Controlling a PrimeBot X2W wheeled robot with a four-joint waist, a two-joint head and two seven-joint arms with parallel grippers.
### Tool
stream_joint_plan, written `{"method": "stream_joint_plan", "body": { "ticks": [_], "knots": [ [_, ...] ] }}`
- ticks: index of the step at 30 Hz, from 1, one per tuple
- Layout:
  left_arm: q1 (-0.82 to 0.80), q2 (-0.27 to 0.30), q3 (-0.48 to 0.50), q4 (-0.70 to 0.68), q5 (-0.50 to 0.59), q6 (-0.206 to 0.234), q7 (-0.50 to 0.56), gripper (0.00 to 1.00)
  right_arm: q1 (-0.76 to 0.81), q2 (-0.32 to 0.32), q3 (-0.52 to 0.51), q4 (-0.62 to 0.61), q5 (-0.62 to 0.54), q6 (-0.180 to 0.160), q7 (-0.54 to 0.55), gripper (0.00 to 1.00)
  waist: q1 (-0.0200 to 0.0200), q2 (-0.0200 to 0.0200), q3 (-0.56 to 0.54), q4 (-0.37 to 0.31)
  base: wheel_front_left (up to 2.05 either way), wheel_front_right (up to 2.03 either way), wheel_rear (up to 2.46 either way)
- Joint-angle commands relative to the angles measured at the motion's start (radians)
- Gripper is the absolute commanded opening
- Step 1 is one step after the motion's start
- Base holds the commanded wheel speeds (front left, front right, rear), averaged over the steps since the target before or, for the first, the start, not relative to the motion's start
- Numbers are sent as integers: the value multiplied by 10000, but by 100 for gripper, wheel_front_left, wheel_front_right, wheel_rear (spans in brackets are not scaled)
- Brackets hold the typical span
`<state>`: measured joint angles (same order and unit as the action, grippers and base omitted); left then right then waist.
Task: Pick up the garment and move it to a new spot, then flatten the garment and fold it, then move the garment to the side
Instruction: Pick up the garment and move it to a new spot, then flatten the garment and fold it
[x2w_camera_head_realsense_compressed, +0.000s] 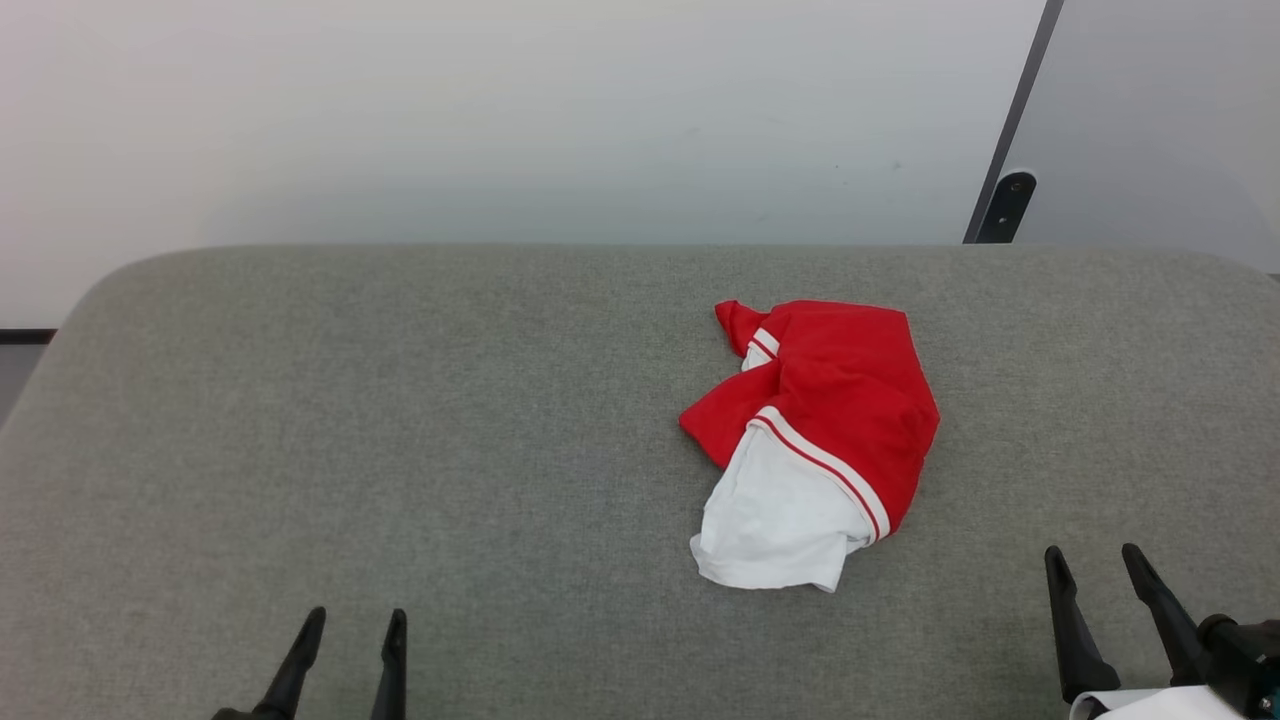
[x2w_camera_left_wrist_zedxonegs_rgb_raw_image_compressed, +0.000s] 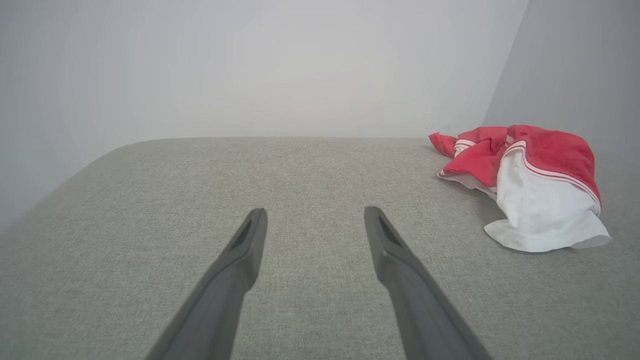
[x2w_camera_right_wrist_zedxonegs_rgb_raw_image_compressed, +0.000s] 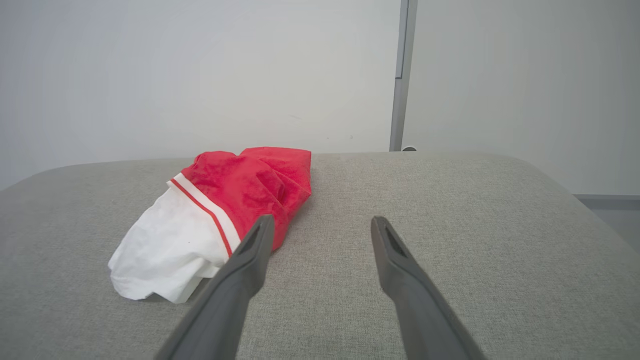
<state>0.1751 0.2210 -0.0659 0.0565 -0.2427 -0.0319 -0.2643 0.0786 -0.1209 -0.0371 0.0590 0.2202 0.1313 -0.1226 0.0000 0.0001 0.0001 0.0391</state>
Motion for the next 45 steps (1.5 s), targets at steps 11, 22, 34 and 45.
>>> {"method": "stream_joint_plan", "body": {
  "ticks": [11,22,34,45],
  "knots": [
    [30,-571,594,66,642,-476,0,100,-42,59,40,67,-5,-10,-47,100,0,-1,82,38,0,0,0],
    [-26,-943,797,85,964,-734,0,100,-83,-37,257,102,-74,-10,67,100,0,-1,42,154,0,0,0],
    [-441,-1446,422,365,926,-896,0,100,-2477,-2908,5800,-468,309,-12,3396,100,0,-1,550,883,0,0,0],
    [-1179,-1682,-196,878,579,-980,0,100,-5920,-5902,10094,-875,1665,-12,5976,100,0,-1,1338,1835,0,0,0]
  ]
}}
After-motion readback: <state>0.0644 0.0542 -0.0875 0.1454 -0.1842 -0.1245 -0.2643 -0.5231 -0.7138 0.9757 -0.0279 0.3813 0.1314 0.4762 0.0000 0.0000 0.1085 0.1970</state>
